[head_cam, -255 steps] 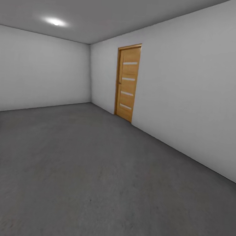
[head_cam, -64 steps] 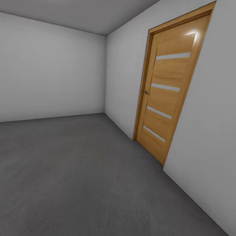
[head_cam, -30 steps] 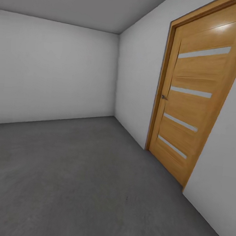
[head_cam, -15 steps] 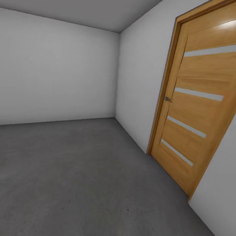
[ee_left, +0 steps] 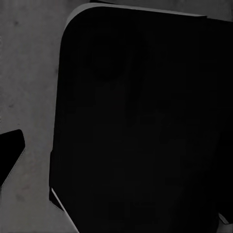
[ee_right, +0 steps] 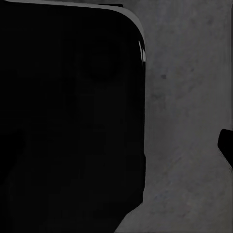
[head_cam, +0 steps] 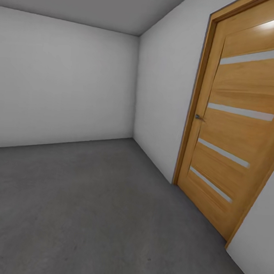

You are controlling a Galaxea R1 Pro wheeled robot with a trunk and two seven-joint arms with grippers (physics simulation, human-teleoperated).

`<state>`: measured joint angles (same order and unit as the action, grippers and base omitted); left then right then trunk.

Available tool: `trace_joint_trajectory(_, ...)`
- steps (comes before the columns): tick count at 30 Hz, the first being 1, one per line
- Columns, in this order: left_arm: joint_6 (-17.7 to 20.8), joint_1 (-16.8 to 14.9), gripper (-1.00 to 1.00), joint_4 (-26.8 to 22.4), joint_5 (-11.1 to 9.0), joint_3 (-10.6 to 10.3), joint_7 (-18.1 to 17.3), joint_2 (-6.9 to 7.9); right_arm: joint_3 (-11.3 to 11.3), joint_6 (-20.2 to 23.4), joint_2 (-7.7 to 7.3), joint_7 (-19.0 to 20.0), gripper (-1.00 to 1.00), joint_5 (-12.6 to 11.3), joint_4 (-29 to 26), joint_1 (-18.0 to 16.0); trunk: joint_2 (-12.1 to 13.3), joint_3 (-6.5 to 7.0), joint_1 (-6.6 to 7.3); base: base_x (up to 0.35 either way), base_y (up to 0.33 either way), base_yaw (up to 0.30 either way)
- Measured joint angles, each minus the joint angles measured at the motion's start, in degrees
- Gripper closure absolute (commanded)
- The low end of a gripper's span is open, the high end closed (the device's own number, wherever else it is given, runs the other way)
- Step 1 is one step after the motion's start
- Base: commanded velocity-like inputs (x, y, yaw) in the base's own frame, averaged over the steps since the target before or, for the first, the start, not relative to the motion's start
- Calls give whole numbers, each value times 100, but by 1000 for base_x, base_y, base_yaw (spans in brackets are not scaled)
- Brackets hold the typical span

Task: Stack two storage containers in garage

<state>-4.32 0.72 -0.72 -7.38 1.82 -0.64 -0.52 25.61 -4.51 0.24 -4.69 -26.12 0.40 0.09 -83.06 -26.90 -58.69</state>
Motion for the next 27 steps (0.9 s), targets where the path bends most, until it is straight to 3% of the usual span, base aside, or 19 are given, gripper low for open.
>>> trace_joint_trajectory(27,-8,-3,-100,0,26,-10,0,-9,-4,-9,-2,0,-100,-9,0,0,0,0,0,323,0,0)
